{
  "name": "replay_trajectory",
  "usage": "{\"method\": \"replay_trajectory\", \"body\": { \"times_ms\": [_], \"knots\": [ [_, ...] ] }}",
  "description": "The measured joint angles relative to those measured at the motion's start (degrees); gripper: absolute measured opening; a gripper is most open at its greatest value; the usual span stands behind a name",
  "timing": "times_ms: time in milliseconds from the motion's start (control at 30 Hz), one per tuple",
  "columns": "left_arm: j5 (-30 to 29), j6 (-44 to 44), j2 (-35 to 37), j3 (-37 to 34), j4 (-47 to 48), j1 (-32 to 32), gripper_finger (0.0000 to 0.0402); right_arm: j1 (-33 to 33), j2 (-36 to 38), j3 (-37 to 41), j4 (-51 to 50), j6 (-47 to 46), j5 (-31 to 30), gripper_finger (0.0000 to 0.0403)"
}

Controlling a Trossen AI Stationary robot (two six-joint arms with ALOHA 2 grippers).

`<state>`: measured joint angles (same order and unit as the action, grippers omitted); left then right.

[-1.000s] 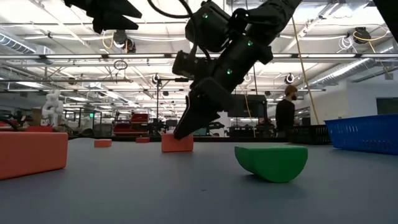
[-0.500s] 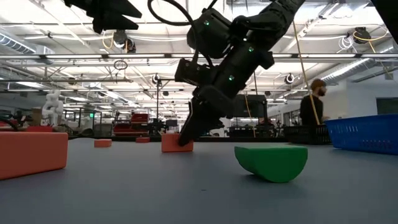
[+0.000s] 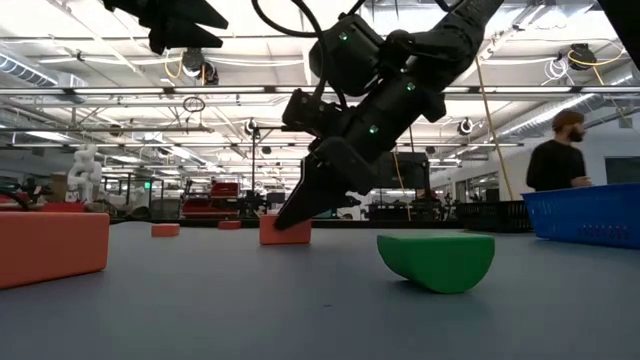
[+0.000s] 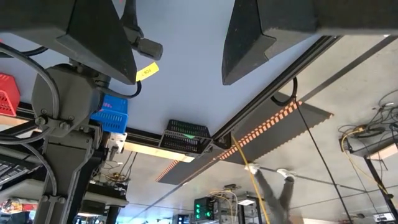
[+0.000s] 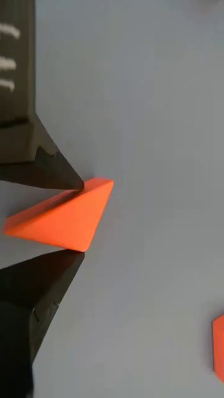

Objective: Sort & place blocks by color
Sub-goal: Put the orange block into the red bin

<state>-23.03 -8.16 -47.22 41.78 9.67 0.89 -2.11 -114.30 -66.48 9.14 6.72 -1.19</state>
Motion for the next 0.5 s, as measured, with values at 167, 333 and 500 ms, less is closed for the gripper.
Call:
{"method": "replay_trajectory", "body": {
  "times_ms": [167,333,500],
  "knots": [
    [0.00,-0.02,0.00,0.00,0.00,0.00,0.0239,0.00,0.02,0.00,-0.44,0.06,-0.07,0.0124],
    [0.00,-0.11,0.00,0.00,0.26,0.00,0.0239,0.00,0.04,0.00,-0.41,0.76,-0.15,0.0069],
    [-0.02,-0.15,-0.02,-0.02,0.90,0.00,0.0239,0.12,0.22,0.00,-0.60,1.51,-0.29,0.0008]
  ]
}}
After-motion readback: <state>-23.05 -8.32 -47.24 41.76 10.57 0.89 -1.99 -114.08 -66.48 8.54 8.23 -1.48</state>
